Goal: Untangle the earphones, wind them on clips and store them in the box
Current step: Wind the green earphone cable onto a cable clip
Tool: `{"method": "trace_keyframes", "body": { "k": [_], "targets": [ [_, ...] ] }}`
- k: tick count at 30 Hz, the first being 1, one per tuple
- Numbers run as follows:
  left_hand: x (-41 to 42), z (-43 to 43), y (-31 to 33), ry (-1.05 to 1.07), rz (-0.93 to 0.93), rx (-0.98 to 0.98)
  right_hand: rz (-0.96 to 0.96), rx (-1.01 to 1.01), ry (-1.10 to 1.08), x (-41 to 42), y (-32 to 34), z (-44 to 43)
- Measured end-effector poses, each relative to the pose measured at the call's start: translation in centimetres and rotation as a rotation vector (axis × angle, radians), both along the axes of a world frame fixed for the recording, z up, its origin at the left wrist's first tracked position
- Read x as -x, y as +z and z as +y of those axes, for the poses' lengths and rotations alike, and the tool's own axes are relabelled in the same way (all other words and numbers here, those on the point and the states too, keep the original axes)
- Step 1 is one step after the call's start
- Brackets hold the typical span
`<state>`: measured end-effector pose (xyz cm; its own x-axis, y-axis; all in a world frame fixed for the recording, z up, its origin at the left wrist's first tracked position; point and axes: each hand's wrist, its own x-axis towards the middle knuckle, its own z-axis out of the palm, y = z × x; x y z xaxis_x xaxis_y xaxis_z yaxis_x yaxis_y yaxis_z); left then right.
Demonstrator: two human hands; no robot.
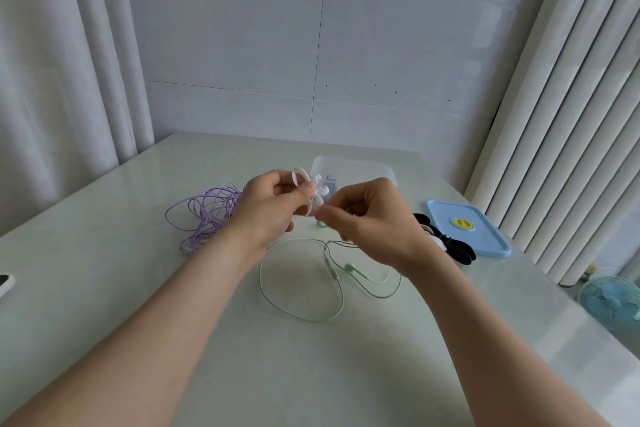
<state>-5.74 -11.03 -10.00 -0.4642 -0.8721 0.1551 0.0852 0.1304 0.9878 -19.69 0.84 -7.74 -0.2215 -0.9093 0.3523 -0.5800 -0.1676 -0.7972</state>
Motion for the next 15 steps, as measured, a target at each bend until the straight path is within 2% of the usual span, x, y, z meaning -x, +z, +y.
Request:
{"method": "trace_keyframes", "body": {
  "k": [3,6,10,15],
  "targets": [
    [-0.3,-0.2,-0.5,-0.099,-0.061,0.02,-0.138,0.138,-0.037,0.0,0.5,-0.1],
    [-0.1,0.1,-0.4,-0.202,-0.064,0.012,-0.094,0.21,-0.149,0.5,0.4,-0.5],
    [0.1,0.5,0.0,-0.284,0.01,-0.006,-0.085,0.229,-0.169,0.9,0.1,-0.7],
    [0.0,0.5,0.1,-0.315,0.037,0.018,-0.194,0.238,-0.152,1.1,0.1,-0.9]
  ]
}}
